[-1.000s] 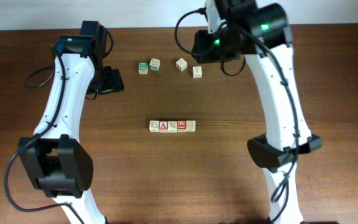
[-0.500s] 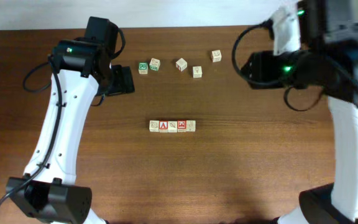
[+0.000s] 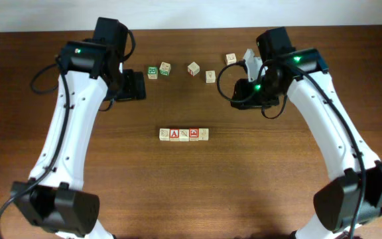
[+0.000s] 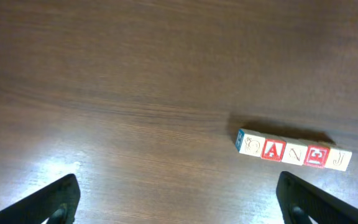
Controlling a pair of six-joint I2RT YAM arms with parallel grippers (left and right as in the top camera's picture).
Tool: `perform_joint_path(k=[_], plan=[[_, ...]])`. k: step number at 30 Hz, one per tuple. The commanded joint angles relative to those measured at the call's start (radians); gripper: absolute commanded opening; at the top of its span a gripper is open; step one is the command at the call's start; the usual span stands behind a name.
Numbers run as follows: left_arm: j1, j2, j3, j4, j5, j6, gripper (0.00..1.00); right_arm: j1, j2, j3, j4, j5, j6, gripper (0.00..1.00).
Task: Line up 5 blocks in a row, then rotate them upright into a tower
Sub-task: 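Bring both grippers down toward the two ends of the row, then align left gripper at the snail block end, right at the J end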
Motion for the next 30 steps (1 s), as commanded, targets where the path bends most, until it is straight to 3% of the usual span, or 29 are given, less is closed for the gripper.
perform_joint_path(k=[1,4,8,13,15,22,25,30], plan=[[-0.002,0.089,0.006,0.002,0.05,0.201,0.98,-0.005,0.018,-0.009,0.008,-0.065,-0.008,0.31],[0.0,0.141,0.006,-0.006,0.051,0.335,0.99,-0.004,0.019,-0.009,0.02,-0.073,-0.008,0.31],[-0.002,0.176,0.006,0.006,0.058,0.331,0.99,-0.004,0.021,-0.009,0.038,-0.073,0.018,0.3],[-0.002,0.177,0.006,0.028,0.189,0.33,0.99,-0.004,0.04,-0.01,0.043,-0.057,0.053,0.18],[-0.002,0.179,0.006,0.031,0.2,0.267,0.99,-0.004,0.049,-0.016,0.039,-0.058,0.053,0.12],[-0.002,0.238,0.006,0.033,0.201,0.213,0.94,-0.005,0.049,-0.136,0.069,-0.058,0.052,0.08],[-0.002,0.262,0.006,0.042,0.201,0.166,0.68,-0.005,0.049,-0.175,0.074,-0.058,0.034,0.06],[-0.002,0.264,0.006,0.044,0.201,0.164,0.03,-0.005,0.049,-0.179,0.075,-0.058,0.021,0.06]])
